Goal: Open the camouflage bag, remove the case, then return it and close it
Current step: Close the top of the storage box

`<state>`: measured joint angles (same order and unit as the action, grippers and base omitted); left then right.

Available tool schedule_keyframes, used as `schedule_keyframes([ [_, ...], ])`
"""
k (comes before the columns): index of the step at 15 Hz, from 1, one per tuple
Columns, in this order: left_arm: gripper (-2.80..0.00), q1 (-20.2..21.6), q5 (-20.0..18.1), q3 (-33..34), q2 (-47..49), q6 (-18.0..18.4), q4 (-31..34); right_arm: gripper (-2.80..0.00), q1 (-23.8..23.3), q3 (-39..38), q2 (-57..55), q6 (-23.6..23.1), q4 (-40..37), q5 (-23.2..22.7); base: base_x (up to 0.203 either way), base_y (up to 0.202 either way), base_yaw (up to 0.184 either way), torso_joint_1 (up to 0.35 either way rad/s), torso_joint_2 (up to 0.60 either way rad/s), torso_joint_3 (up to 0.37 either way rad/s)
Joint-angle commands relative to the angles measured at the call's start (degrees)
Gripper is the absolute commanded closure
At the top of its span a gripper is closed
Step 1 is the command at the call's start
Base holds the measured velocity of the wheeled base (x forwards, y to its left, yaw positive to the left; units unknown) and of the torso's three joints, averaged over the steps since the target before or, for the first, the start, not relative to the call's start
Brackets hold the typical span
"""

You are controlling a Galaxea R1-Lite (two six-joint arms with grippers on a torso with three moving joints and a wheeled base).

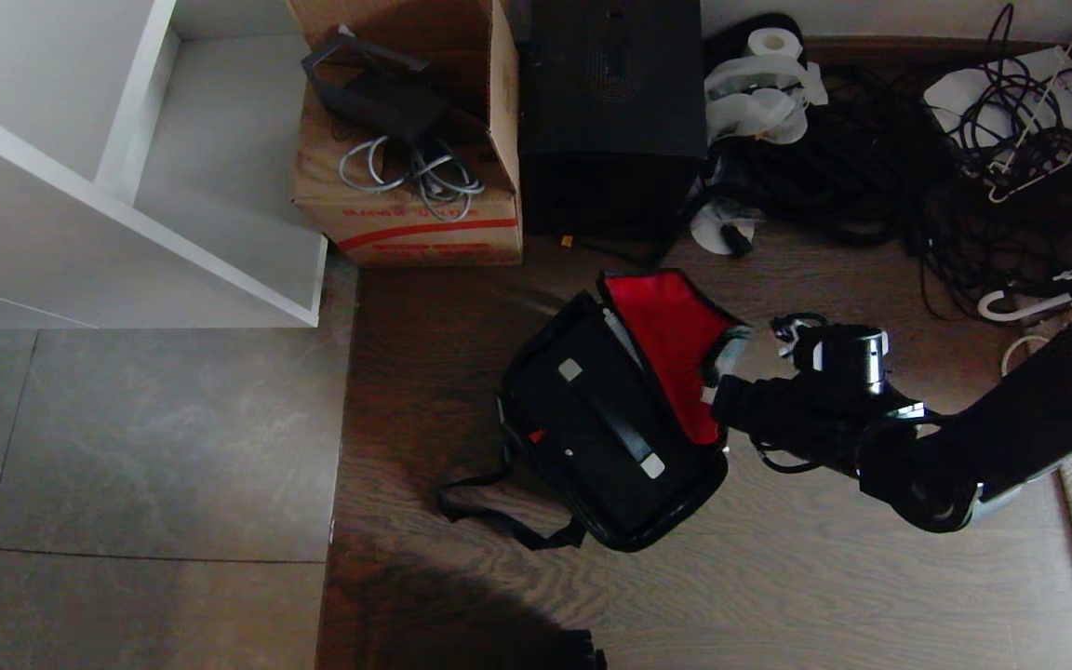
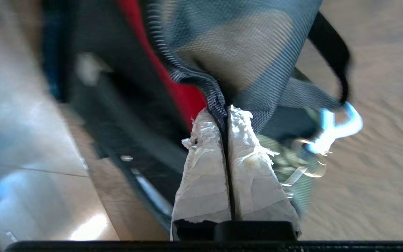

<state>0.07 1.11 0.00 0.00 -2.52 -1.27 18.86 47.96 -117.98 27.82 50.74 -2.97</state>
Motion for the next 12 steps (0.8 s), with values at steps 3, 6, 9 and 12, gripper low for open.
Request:
schedule_keyframes([
  [3,0.00,0.01,0.04,0.62,0.00,-0.03,-0.05,-2.80,2.82,-1.71,0.45,0.51,2.45,-1.13,0.000,0.000,0.000,0.000,0.00,0.000],
  [6,0.00,0.01,0.04,0.62,0.00,-0.04,-0.05,-2.80,5.68,-3.43,0.74,2.89,5.47,-1.09,0.000,0.000,0.000,0.000,0.00,0.000],
  [9,0.00,0.01,0.04,0.62,0.00,-0.03,-0.05,-2.80,7.15,-5.85,1.59,5.15,6.11,-1.23,0.000,0.000,0.000,0.000,0.00,0.000],
  [12,0.00,0.01,0.04,0.62,0.00,-0.03,-0.05,-2.80,10.52,-9.25,2.22,9.85,6.16,-1.27,0.000,0.000,0.000,0.000,0.00,0.000],
])
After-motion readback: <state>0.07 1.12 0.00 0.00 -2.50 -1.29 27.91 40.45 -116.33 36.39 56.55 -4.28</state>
